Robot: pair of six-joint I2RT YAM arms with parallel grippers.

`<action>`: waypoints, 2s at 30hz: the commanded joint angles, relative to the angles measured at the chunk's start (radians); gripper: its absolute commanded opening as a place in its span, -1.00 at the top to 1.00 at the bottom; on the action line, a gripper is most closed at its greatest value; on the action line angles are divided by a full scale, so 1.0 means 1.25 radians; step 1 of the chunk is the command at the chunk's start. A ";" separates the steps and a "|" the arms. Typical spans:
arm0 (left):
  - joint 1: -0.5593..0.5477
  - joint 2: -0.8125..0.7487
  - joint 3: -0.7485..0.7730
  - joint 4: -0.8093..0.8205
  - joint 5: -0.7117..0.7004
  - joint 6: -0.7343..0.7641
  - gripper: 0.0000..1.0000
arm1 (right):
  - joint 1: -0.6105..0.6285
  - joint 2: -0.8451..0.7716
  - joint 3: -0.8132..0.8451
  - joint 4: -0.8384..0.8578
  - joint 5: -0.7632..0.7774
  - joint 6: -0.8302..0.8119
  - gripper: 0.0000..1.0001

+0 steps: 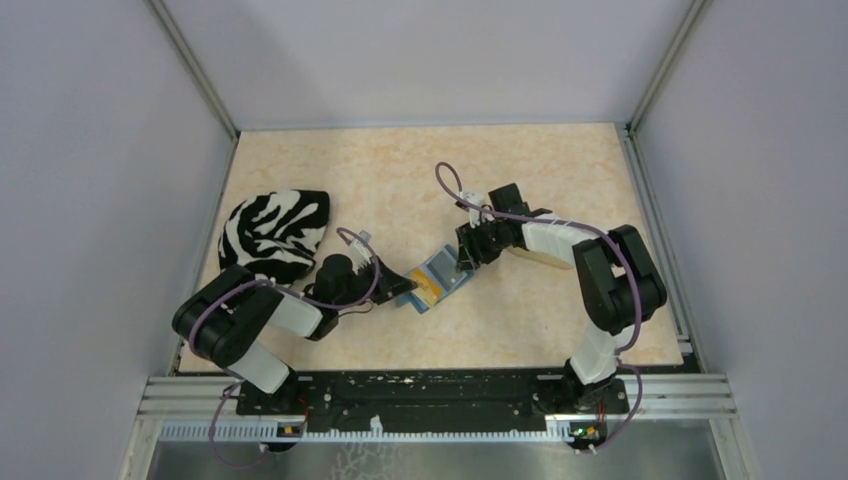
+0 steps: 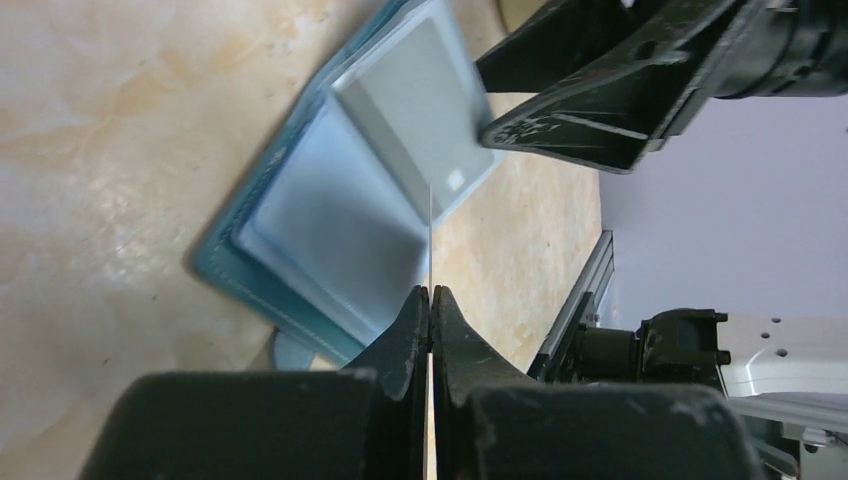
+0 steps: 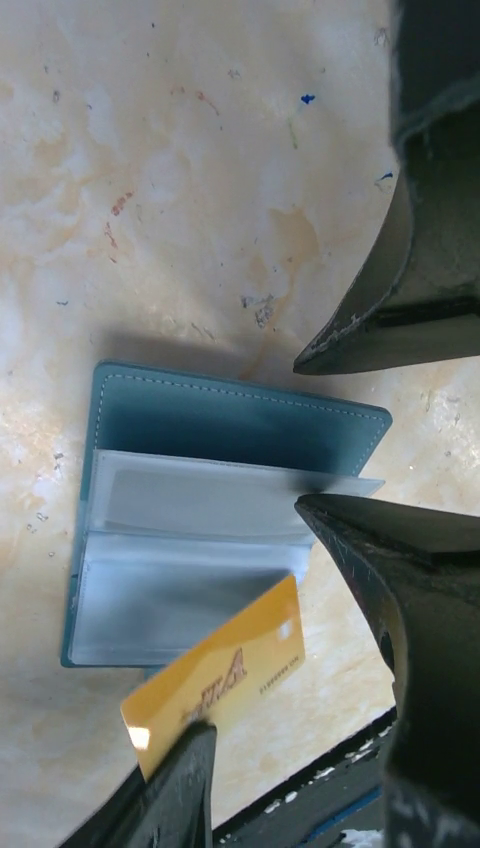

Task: Put the credit cards into the card holder
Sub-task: Insert the credit card into the card holder.

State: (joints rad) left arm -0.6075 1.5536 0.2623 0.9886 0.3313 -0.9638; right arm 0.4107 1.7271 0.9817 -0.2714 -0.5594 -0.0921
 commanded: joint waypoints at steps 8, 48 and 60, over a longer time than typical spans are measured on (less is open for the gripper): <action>0.033 0.130 0.007 0.154 0.066 -0.087 1.00 | 0.006 -0.004 -0.023 0.009 -0.049 0.028 0.30; 0.054 0.109 0.072 -0.106 -0.030 -0.003 1.00 | 0.004 -0.006 -0.026 0.009 -0.048 0.043 0.44; 0.054 0.089 0.081 -0.140 -0.056 0.009 1.00 | 0.004 -0.009 -0.025 0.007 -0.048 0.043 0.45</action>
State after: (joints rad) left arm -0.5430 1.6501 0.3492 0.8509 0.2882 -0.9886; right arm 0.4107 1.7294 0.9470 -0.2768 -0.6064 -0.0471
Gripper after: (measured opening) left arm 0.007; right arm 0.280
